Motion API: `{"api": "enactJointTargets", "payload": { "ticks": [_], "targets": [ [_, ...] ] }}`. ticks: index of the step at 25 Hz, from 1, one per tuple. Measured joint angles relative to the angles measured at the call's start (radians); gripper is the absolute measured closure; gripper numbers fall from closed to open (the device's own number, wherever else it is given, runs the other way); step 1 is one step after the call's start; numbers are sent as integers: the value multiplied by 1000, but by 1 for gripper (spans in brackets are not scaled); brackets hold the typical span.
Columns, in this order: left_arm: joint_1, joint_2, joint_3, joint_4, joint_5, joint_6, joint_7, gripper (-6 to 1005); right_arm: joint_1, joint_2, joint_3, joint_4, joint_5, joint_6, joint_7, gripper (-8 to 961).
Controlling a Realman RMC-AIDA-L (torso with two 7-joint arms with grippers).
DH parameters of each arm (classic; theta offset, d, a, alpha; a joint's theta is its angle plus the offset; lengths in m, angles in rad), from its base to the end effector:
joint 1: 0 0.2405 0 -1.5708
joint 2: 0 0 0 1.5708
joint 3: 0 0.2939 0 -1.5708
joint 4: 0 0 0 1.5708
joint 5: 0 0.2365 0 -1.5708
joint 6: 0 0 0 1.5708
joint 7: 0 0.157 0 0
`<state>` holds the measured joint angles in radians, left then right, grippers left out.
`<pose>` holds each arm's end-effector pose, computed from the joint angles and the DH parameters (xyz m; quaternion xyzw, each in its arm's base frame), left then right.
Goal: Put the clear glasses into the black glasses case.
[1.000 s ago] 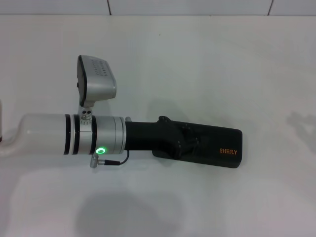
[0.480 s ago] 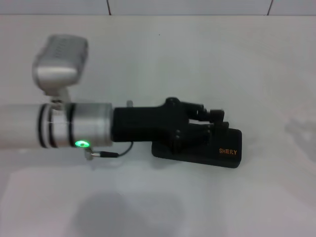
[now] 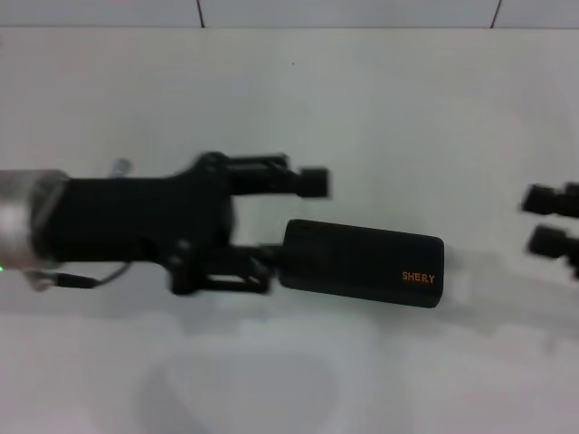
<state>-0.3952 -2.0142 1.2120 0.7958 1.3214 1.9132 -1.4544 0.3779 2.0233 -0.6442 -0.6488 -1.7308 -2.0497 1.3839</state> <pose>-0.2232 0.3068 -0.0010 0.8964 0.0931 0.4267 0.0756 0.3005 0.2903 0.0333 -0.8868 0.1712 0.4281 0.0324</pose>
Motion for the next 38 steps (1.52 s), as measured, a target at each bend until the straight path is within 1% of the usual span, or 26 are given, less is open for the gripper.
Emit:
{"api": "enactJointTargets", "payload": {
  "ticks": [2, 4, 5, 6, 8, 9, 12, 17, 20, 22, 30, 38],
  "targets": [
    [3, 16, -62, -30, 1, 37, -23, 426, 34, 1, -66, 58, 28, 7, -20, 559],
    [10, 36, -95, -46, 6, 54, -23, 333, 67, 4, -120, 100, 50, 13, -30, 519],
    [15, 44, -103, -48, 9, 55, -24, 287, 80, 4, -141, 114, 62, 17, -34, 500],
    [18, 54, -107, -49, 11, 55, -23, 262, 90, 4, -159, 123, 73, 22, -37, 480],
    [24, 65, -108, -50, 19, 56, -21, 211, 102, 4, -182, 131, 92, 35, -41, 390],
    [27, 71, -109, -50, 30, 56, -18, 211, 109, 4, -193, 132, 101, 41, -41, 345],
    [29, 75, -110, -50, 61, 54, -17, 213, 126, 5, -218, 139, 125, 47, -40, 224],
    [36, 68, -112, -50, 108, 50, 20, 216, 158, 5, -288, 159, 176, 81, -39, 70],
    [41, 63, -119, -50, 113, 49, 41, 217, 175, 5, -330, 169, 190, 106, -37, 70],
    [42, 62, -124, -51, 117, 49, 44, 218, 182, 5, -338, 169, 193, 106, -37, 70],
    [44, 54, -184, -65, 161, 47, 47, 223, 188, 5, -346, 169, 214, 104, -38, 70],
    [44, 53, -189, -76, 166, 41, 50, 223, 188, 5, -351, 170, 215, 110, -43, 70]
  ]
}}
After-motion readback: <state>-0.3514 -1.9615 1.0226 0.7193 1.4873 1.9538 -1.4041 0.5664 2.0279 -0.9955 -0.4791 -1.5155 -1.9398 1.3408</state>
